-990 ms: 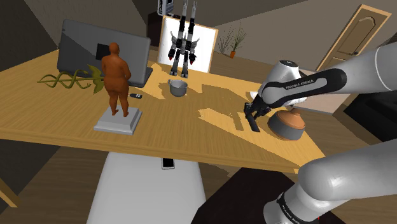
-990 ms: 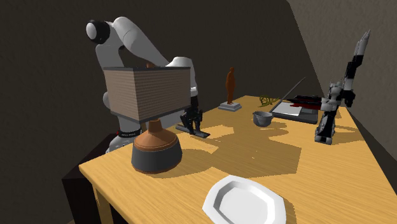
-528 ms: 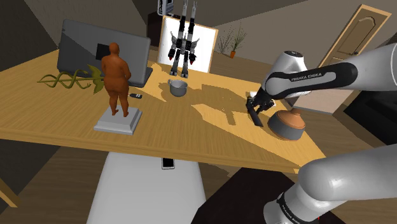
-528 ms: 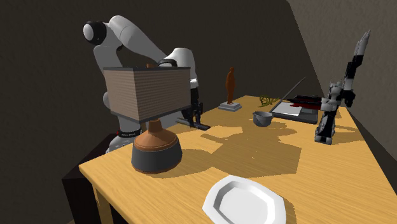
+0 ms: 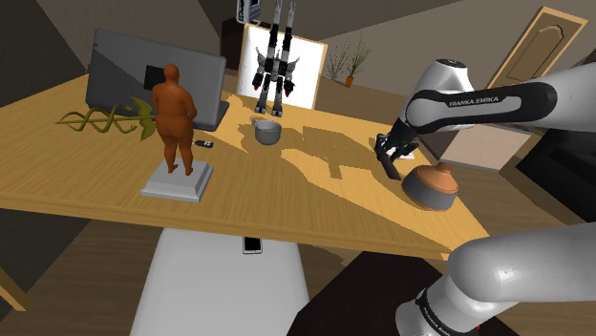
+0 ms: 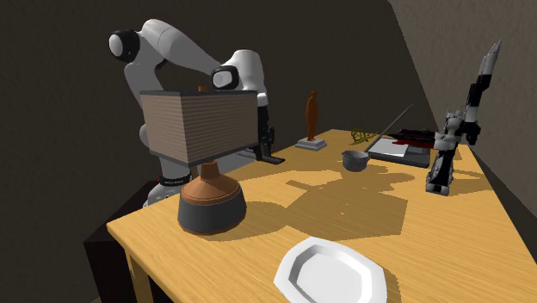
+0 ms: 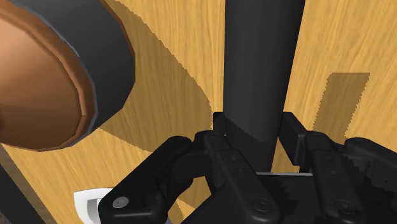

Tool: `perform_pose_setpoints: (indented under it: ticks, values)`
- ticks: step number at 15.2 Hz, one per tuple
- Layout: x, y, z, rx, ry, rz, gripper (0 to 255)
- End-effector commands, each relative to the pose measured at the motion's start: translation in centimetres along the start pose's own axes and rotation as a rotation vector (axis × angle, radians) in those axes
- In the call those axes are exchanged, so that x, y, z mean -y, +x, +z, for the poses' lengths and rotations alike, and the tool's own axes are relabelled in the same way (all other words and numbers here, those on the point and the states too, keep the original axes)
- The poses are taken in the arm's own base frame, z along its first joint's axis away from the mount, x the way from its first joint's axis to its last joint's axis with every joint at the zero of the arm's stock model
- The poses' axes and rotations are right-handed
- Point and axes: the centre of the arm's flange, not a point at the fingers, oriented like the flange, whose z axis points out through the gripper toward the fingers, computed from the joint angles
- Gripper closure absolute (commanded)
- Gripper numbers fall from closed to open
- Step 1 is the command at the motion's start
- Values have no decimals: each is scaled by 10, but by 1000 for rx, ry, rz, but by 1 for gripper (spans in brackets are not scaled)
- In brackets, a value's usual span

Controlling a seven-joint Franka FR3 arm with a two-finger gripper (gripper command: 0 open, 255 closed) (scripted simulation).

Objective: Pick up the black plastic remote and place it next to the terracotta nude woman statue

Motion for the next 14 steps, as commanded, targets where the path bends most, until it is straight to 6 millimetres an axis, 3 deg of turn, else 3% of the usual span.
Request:
perform_pose_setpoints:
  ticks: [1,14]
  values:
    - [0,2,-11,0,0,0,255]
    - [-2,17,-77,0,0,0,255]
